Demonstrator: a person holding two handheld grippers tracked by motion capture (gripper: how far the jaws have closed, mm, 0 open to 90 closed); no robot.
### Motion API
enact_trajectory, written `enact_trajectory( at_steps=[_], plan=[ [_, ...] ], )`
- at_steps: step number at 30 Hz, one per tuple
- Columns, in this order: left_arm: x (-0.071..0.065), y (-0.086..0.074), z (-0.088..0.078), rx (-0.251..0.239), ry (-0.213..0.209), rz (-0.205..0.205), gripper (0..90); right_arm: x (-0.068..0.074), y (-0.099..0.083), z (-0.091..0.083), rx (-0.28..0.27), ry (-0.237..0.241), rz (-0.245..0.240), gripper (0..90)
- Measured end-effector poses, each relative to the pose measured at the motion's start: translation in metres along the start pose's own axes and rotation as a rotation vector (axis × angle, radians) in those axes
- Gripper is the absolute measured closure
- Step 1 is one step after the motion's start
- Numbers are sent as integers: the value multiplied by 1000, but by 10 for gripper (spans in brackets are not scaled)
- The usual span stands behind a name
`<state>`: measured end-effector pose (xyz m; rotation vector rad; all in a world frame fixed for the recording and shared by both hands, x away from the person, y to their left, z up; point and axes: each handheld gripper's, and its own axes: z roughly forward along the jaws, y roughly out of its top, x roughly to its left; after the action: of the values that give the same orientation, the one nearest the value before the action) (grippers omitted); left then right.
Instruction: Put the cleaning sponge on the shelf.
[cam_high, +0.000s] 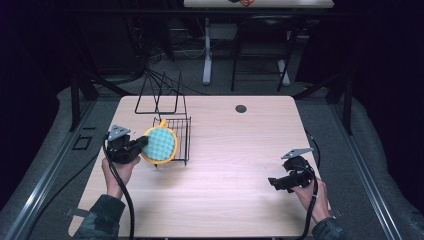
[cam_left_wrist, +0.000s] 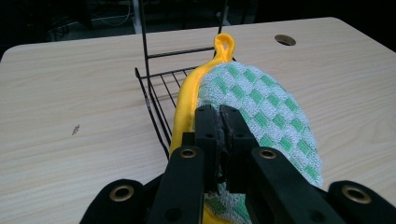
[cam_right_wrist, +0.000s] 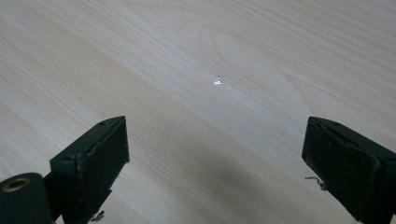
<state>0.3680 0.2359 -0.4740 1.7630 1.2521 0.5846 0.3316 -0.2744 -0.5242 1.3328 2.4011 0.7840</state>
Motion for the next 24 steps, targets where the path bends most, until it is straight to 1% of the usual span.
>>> enact_trajectory(
  at_steps=[6,8,9,13,14,16,17,20,24],
  plan=[
    [1,2,7,-16,7,-14,871,0,0,0,1,-1,1,67],
    [2,2,8,-12,7,-14,871,0,0,0,1,-1,1,67],
    [2,2,10,-19,10,-21,870,-1,0,0,1,-3,-1,67],
    [3,2,17,-24,14,-28,871,-1,-1,0,3,-5,-2,68],
    [3,2,18,-18,11,-33,871,-1,0,0,3,-3,-2,68],
    [3,2,23,-20,15,-37,871,0,0,0,3,-1,0,68],
    [4,2,24,-7,13,-38,871,0,0,0,3,1,0,68],
    [4,1,31,-15,17,-47,871,-1,-1,0,5,-1,-2,69],
    [6,1,38,-5,18,-50,872,-2,-1,1,3,-3,-2,69]
  ],
)
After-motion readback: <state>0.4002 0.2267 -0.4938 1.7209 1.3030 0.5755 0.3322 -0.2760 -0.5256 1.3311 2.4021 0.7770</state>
